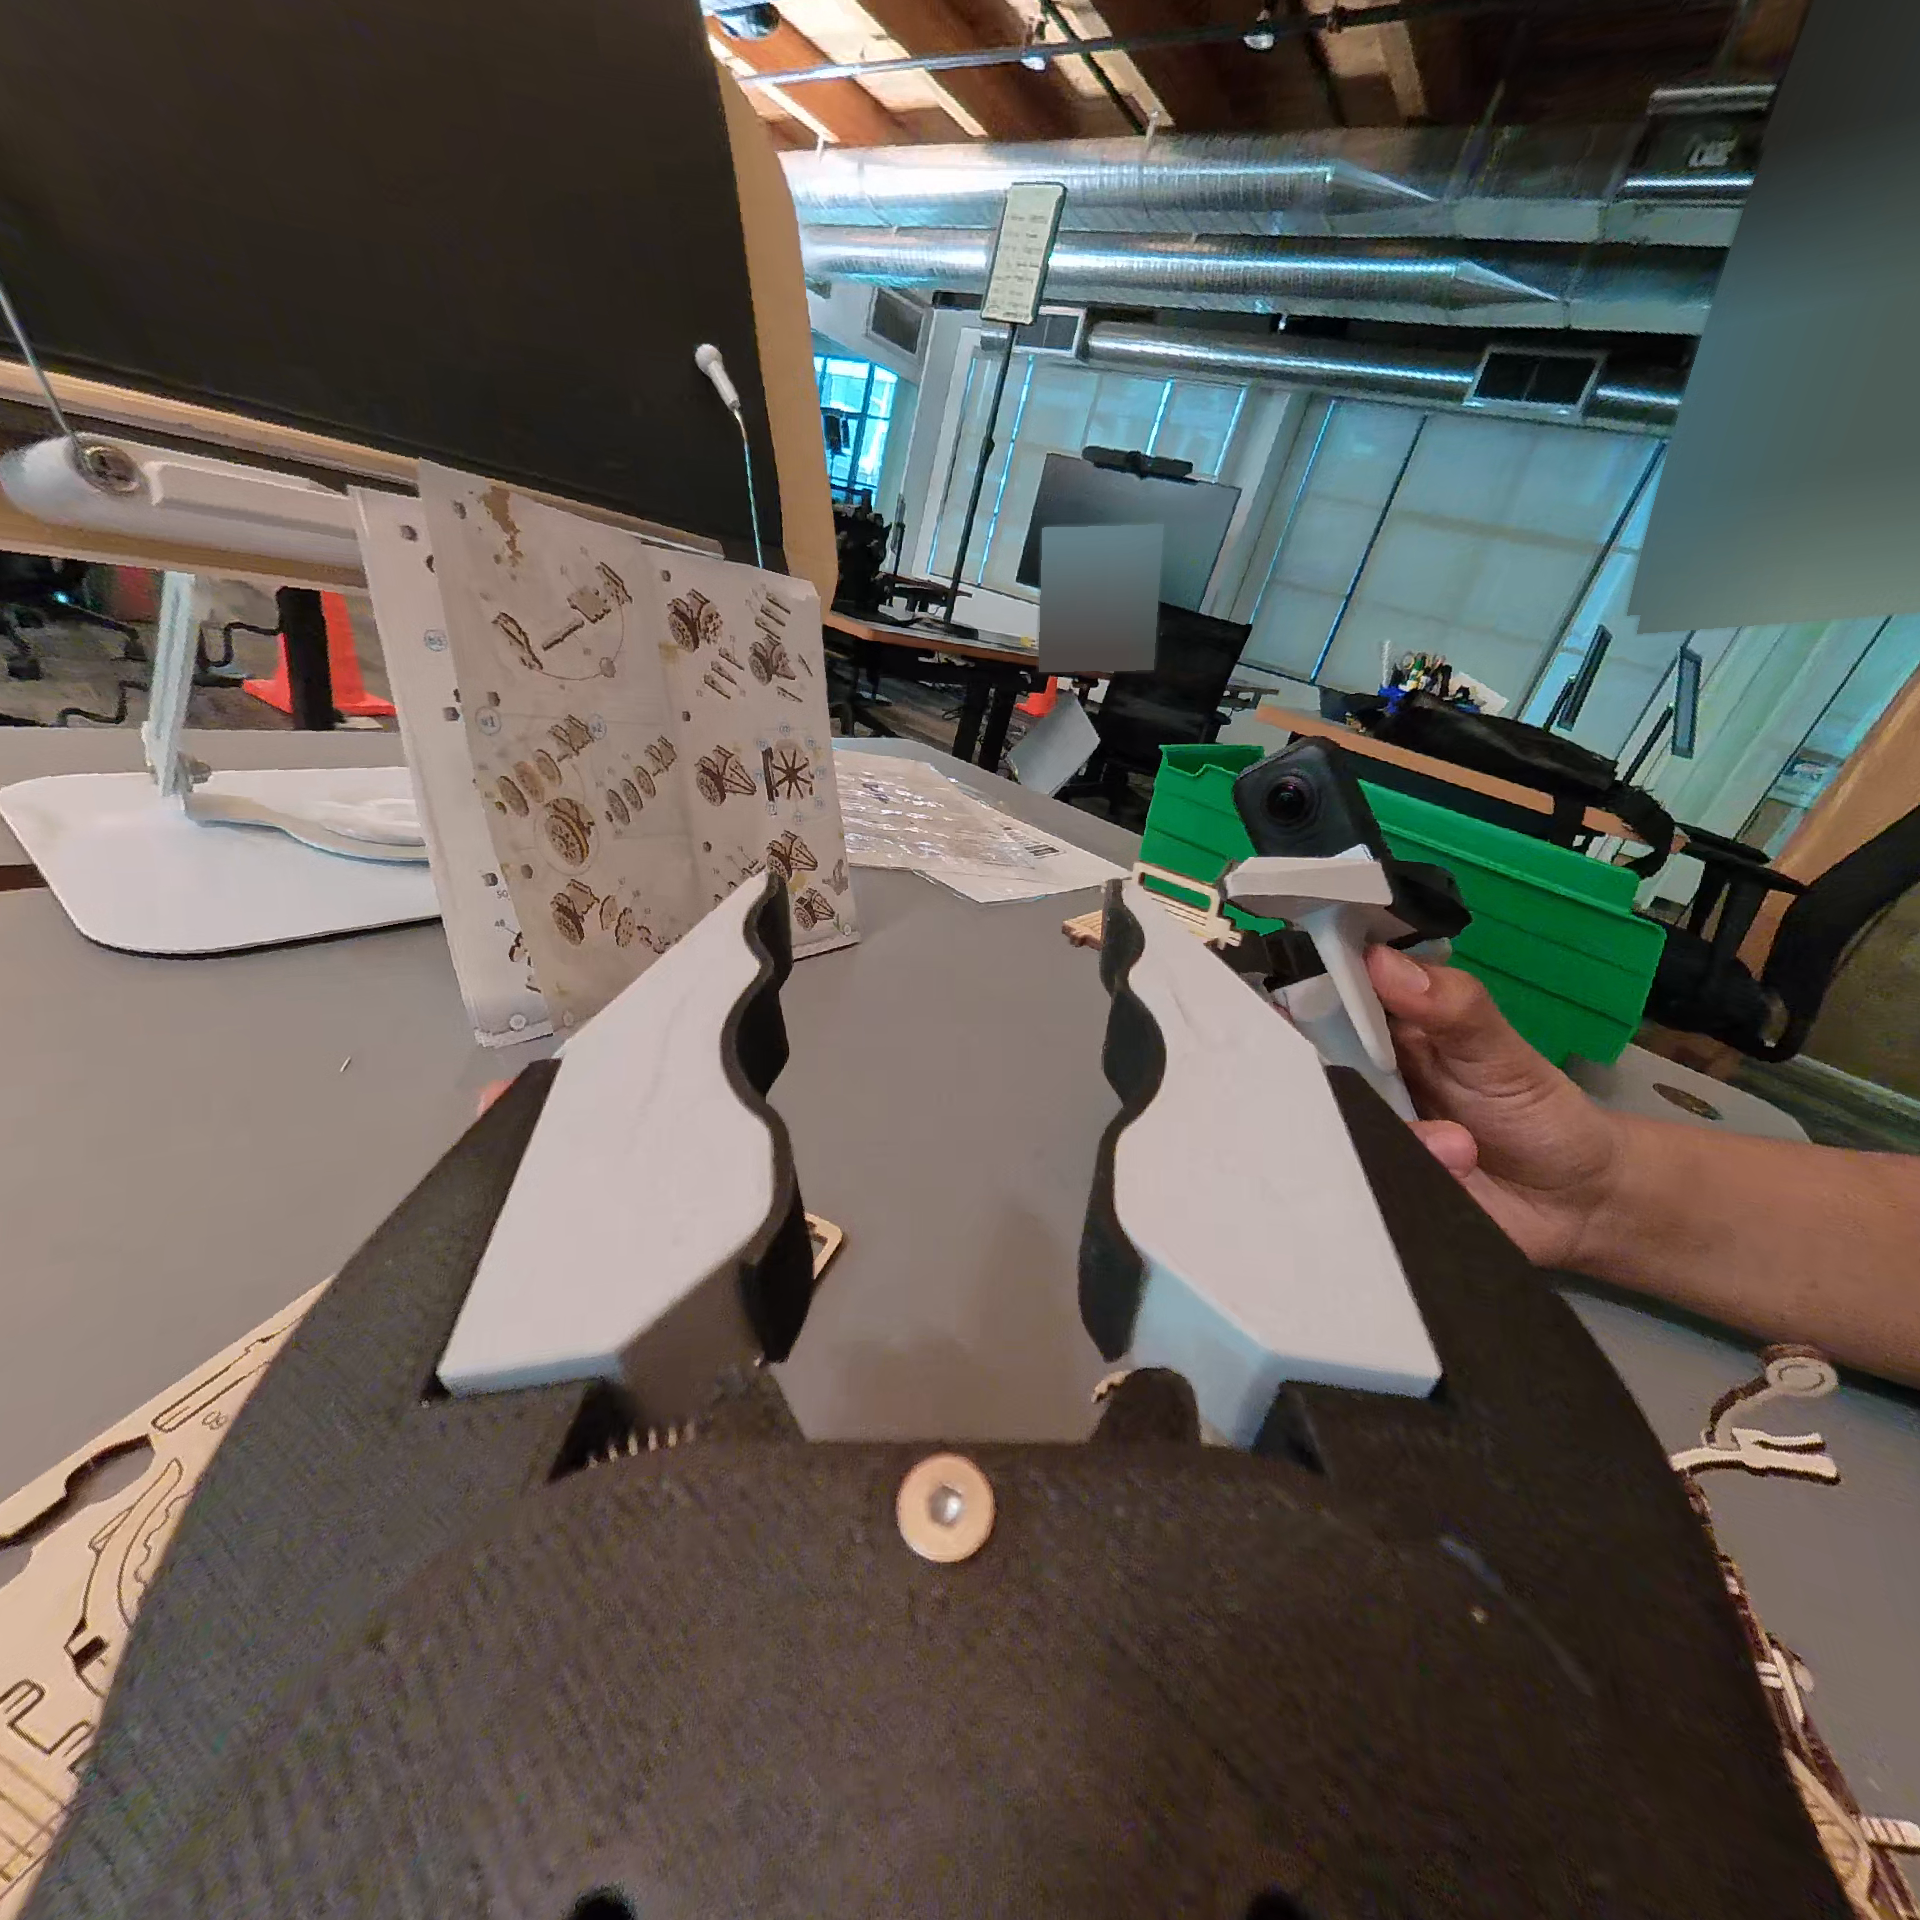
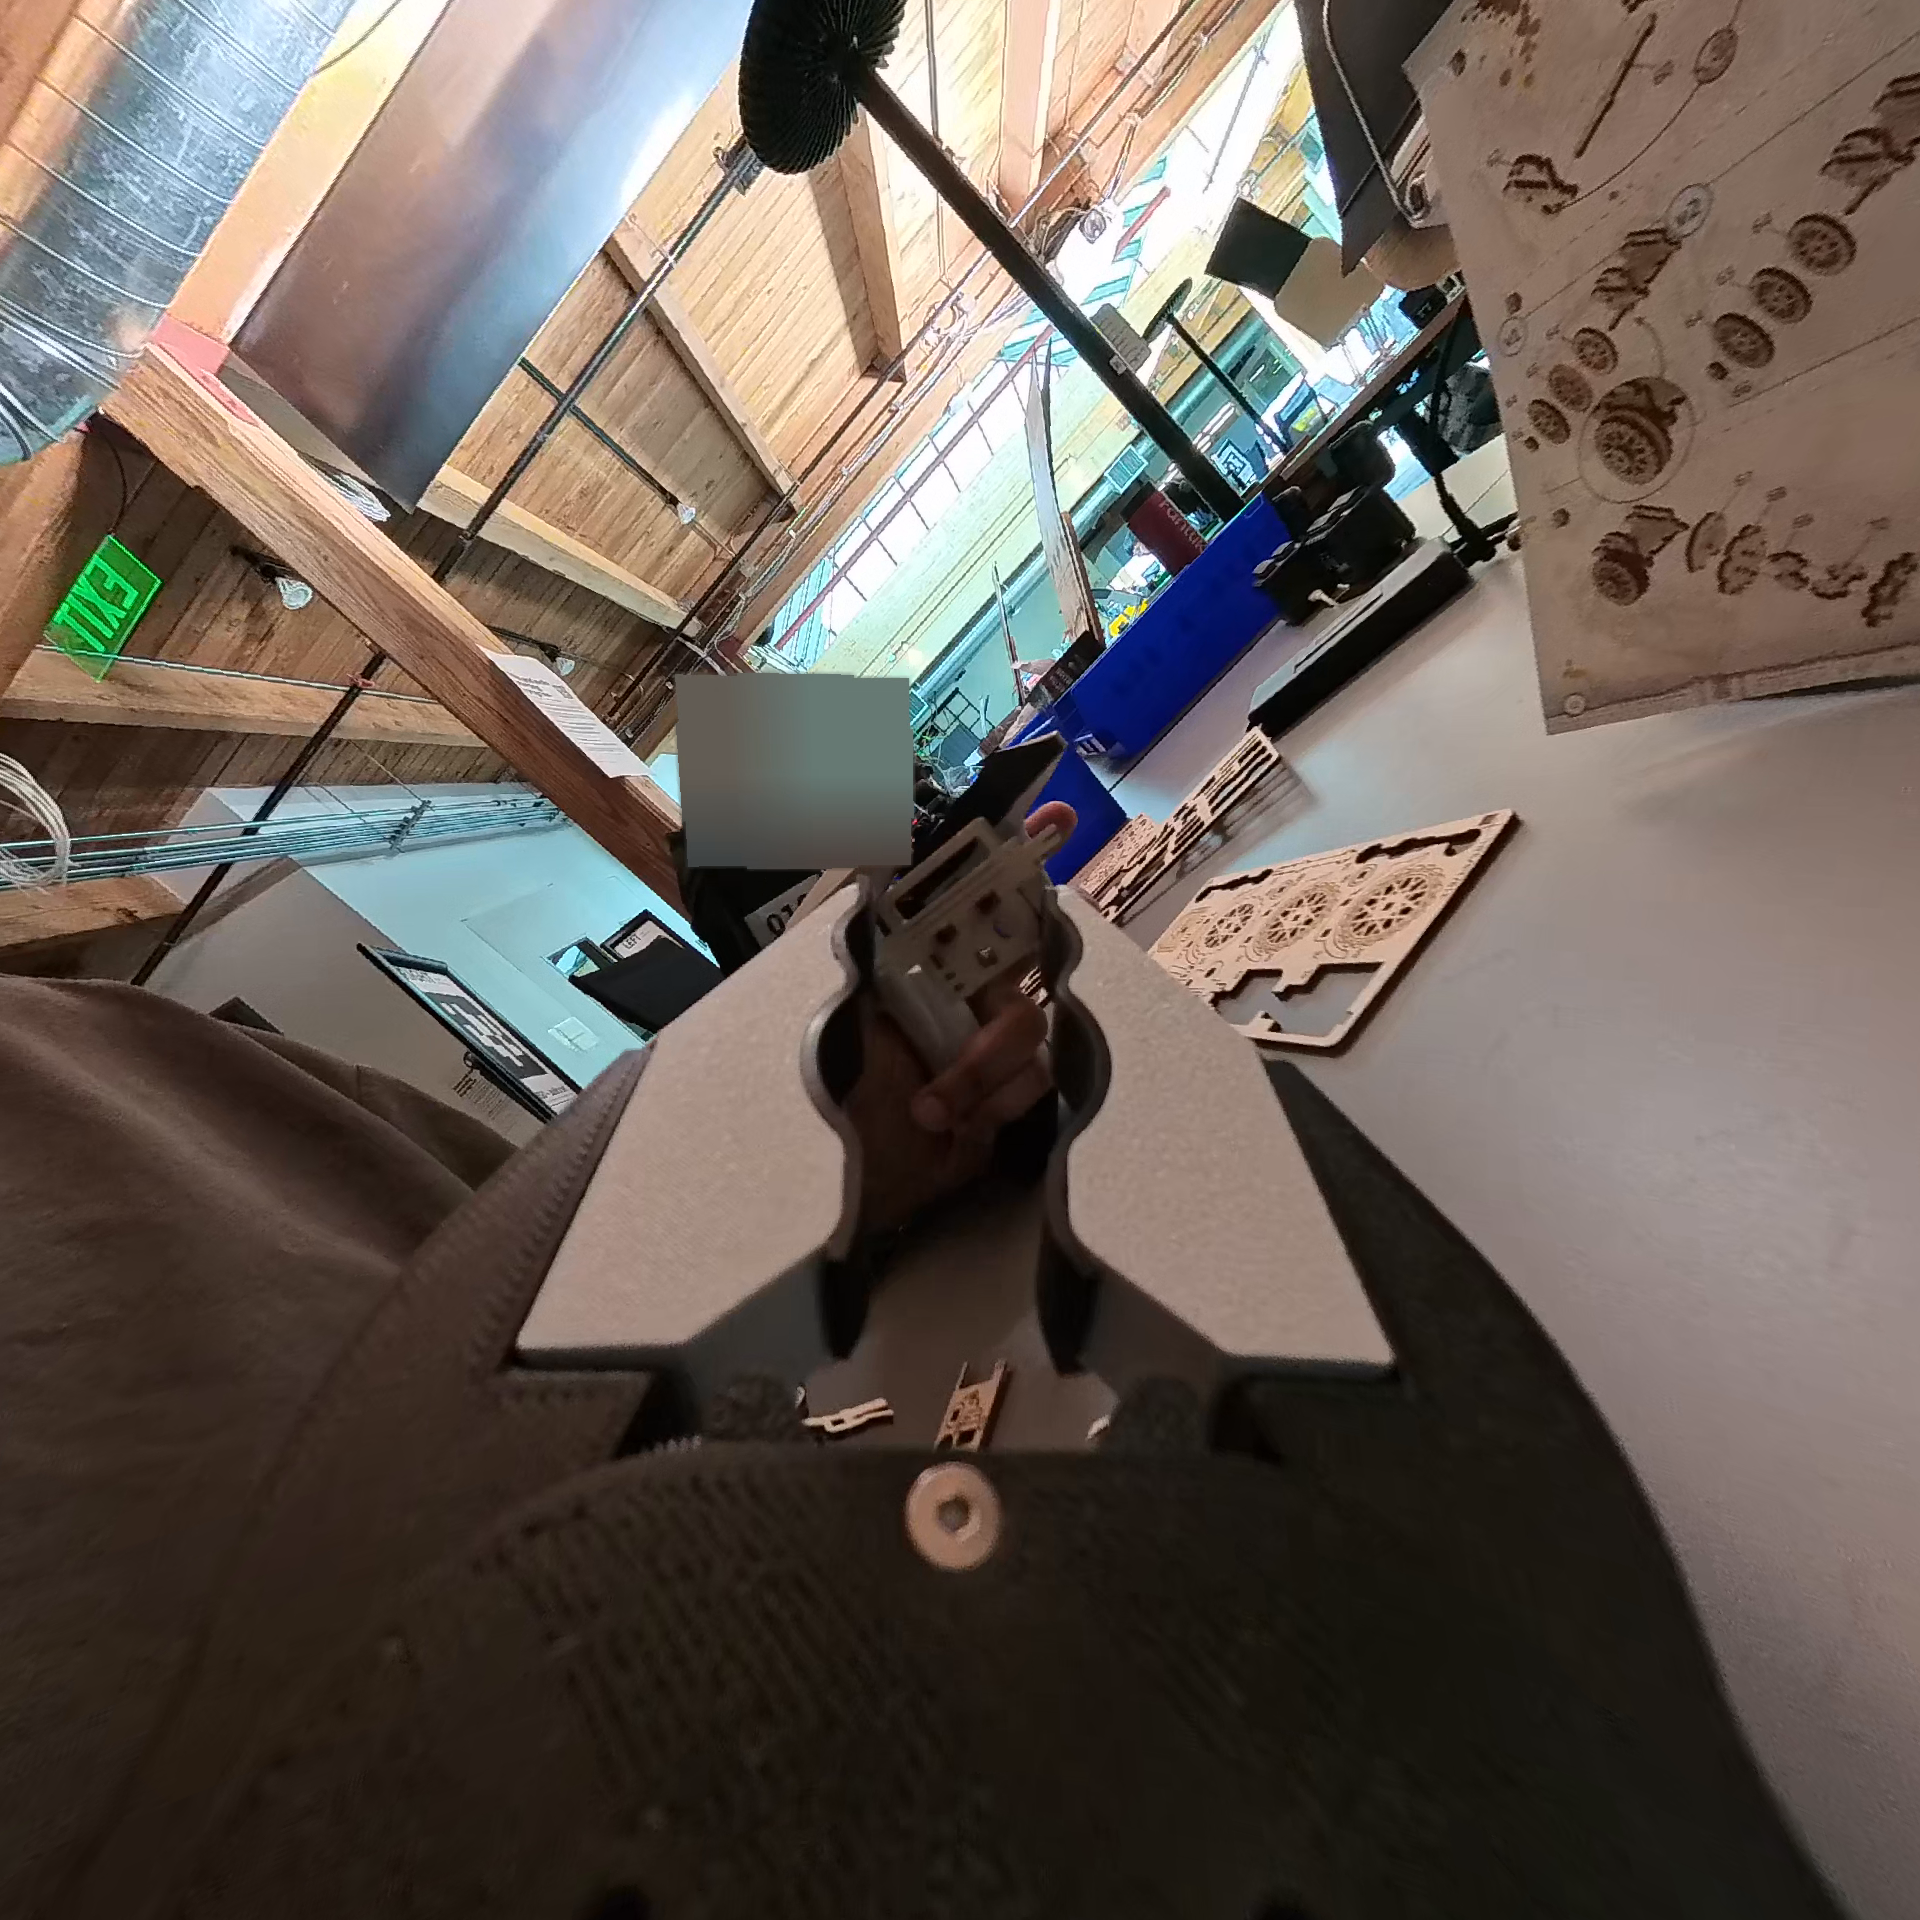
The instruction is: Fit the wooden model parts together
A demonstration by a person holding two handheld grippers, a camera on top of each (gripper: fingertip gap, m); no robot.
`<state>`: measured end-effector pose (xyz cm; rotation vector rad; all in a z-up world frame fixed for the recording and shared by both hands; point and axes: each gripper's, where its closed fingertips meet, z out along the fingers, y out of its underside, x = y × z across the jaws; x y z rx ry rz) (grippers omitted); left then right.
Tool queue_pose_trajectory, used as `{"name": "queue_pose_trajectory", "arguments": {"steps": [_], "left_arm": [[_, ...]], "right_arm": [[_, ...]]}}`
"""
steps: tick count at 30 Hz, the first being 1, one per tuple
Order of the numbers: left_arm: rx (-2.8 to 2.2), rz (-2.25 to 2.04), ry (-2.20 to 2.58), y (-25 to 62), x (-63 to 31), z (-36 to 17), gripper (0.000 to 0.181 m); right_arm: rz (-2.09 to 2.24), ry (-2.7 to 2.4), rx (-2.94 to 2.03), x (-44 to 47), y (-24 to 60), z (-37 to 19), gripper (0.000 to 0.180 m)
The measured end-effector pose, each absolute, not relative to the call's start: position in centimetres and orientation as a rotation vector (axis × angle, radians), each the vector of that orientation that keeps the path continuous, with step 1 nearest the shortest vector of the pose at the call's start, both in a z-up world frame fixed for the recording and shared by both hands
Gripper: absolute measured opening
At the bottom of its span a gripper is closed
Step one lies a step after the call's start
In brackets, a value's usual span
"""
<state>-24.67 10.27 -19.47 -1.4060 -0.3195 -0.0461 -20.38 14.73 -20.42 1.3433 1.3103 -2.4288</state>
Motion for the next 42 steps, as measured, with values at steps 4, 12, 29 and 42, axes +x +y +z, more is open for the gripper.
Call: {"name": "queue_pose_trajectory", "arguments": {"steps": [4, 12, 29, 42], "left_arm": [[-1.41, -0.054, -0.326, 10.33, -24.74, -19.56, 0.058], [-1.412, -0.05, -0.324, 10.34, -24.7, -19.56, 0.057], [-1.42, -0.048, -0.34, 10.41, -24.88, -19.7, 0.054], [-1.422, -0.045, -0.34, 10.44, -24.87, -19.72, 0.054]], "right_arm": [[-2.43, 1.307, 1.344, -20.39, 14.76, -20.41, 0.03], [-2.432, 1.298, 1.341, -20.4, 14.82, -20.37, 0.031], [-2.424, 1.289, 1.355, -20.53, 14.89, -20.49, 0.031], [-2.429, 1.276, 1.347, -20.49, 14.95, -20.41, 0.031]]}}
